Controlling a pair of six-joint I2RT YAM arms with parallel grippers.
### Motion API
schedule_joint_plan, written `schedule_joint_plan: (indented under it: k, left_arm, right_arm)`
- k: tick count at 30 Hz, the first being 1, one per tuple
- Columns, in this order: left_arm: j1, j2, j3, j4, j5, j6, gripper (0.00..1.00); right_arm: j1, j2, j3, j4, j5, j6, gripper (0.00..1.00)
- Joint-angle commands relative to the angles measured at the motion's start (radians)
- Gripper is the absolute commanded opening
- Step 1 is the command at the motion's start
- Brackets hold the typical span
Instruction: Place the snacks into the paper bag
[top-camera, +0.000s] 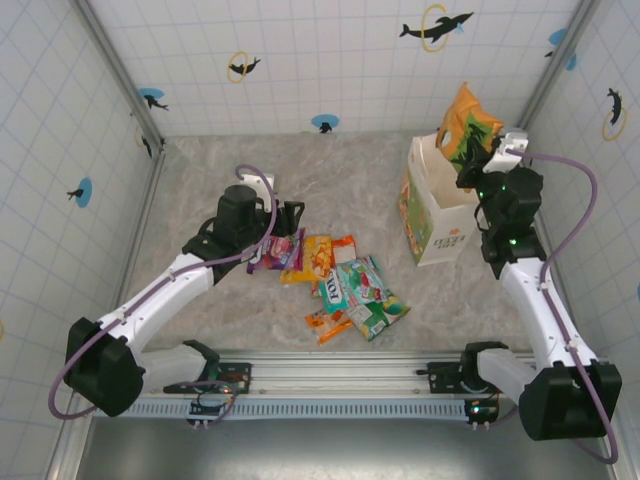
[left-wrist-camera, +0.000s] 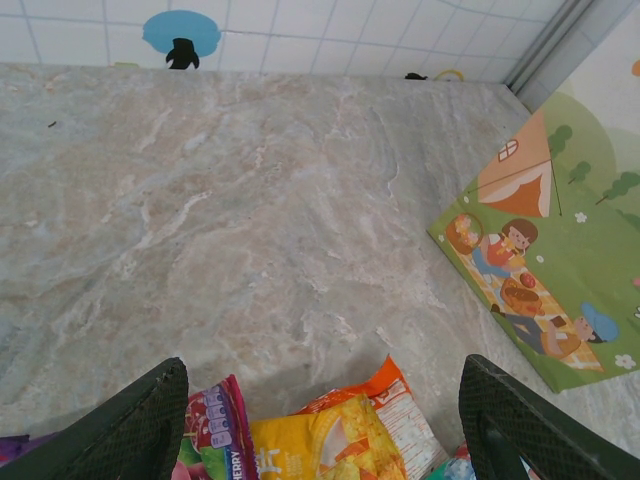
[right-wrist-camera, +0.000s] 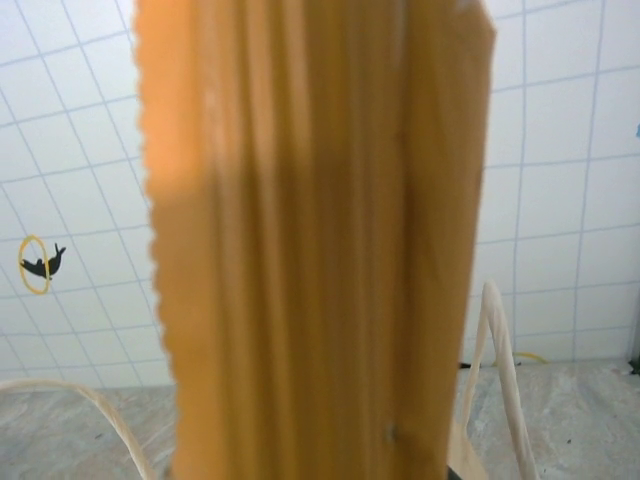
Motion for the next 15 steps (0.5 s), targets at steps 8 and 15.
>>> schedule_joint_plan:
  k: [8, 15]
  left_arm:
    - [0.001, -0.005, 0.011, 0.0, -0.027, -0.042, 0.72]
    - [0.001, 0.001, 0.013, -0.018, -0.025, -0.062, 0.72]
  right_arm:
    - [-0.003, 0.02, -0.049, 0.053, -0.053, 0.044, 0.29]
    - [0.0, -0.006, -0.055, -0.006, -0.053, 0.043, 0.5]
